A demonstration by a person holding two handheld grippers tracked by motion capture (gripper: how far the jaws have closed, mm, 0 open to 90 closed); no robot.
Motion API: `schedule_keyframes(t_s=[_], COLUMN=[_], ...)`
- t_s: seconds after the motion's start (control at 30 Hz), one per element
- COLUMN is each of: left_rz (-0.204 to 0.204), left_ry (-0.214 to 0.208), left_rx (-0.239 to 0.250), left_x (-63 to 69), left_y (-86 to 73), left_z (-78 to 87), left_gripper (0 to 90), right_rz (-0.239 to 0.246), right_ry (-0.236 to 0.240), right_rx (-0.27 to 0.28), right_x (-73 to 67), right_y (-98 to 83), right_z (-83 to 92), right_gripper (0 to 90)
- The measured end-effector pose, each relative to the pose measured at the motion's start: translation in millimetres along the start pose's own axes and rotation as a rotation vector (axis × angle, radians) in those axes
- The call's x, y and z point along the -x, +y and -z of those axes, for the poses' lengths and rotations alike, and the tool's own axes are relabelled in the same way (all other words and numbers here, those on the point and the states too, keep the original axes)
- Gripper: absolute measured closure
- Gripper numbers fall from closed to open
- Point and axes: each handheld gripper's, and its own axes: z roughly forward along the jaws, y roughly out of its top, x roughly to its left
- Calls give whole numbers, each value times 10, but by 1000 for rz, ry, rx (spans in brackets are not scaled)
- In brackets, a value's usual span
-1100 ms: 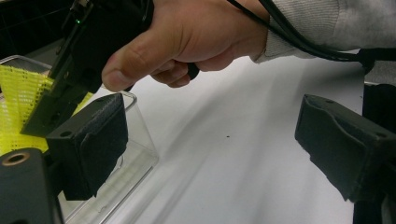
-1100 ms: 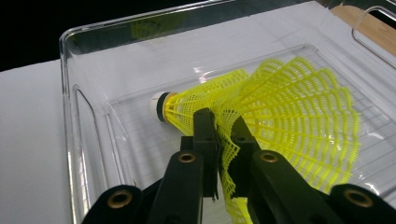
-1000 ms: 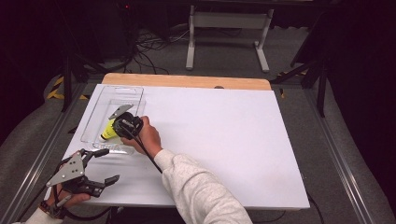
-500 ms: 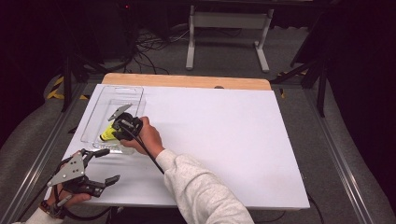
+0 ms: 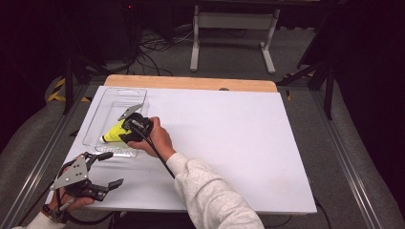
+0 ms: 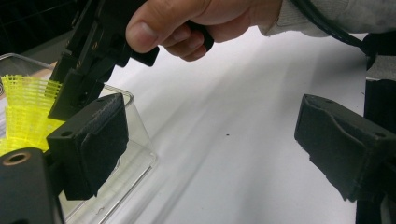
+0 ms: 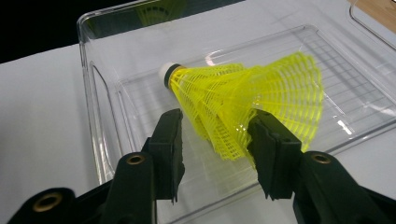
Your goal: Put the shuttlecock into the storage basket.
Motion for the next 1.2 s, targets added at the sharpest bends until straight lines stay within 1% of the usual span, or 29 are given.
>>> schedule_keyframes(t_s=[0.07, 0.1, 0.13, 0.17, 0.23, 0.27, 0.3, 0.37, 0.47, 0.53, 0.57, 0.7, 0.73, 0.77, 0.83, 0.9, 0.93, 1.0, 1.03, 1.1, 1.13, 1.2], left_rz=[5, 5, 4, 3, 2, 2, 2, 0, 1, 0, 0, -2, -1, 0, -1, -2, -2, -2, -4, -5, -1, -8], left_ry=[1, 1, 1, -1, 0, -4, -4, -4, -4, -6, -6, -6, -5, -4, -5, -6, -6, -5, -6, -6, -6, -6], left_rx=[1, 2, 1, 0, 1, -1, -1, -1, 1, 0, 0, -2, 1, 2, 1, 1, 1, 2, -1, -1, -1, -4], left_x=[2, 3, 2, 0, -3, -5, -5, -1, -4, -9, -9, -8, -8, -10, -14, -8, -8, -7, -10, -7, -4, -4], left_y=[1, 2, 2, 1, 0, 0, 0, 4, 4, 3, 3, 5, 5, 6, 5, 6, 6, 8, 9, 10, 10, 12], left_z=[-2, -3, -4, -5, -7, -19, -19, -21, -15, -17, -17, -18, -15, -12, -14, -15, -15, -16, -17, -21, -25, -28], left_gripper=[107, 107, 107, 107, 107, 108, 108, 109, 110, 111, 111, 112, 112, 113, 113, 113, 113, 112, 113, 112, 112, 113], right_rz=[13, 8, 39, 32, 37, 36, 36, 48, 43, 35, 22, 23, 29, 26, 35, 28, 28, 20, 22, 29, 29, 32], right_ry=[6, 12, 15, 17, 20, 18, 18, 17, 33, 44, 62, 62, 59, 49, 45, 30, 30, 16, 1, 0, -12, -12], right_rx=[2, -3, -10, -14, -7, -16, -16, -28, -34, -37, -40, -40, -38, -44, -52, -53, -53, -55, -49, -39, -39, -21], right_x=[7, 0, -9, -17, -13, -24, -24, -37, -31, -25, -29, -49, -61, -71, -70, -70, -70, -65, -63, -74, -80, -73], right_y=[3, 5, 6, 9, 8, 10, 10, 20, 33, 36, 42, 75, 96, 103, 98, 89, 89, 74, 62, 44, 36, 12], right_z=[23, 24, 22, 24, 25, 14, 14, -25, -76, -111, -127, -146, -143, -141, -139, -124, -124, -85, -61, -11, 19, 97], right_gripper=[640, 683, 794, 787, 776, 837, 837, 872, 883, 883, 883, 870, 808, 768, 754, 718, 718, 682, 664, 652, 636, 626])
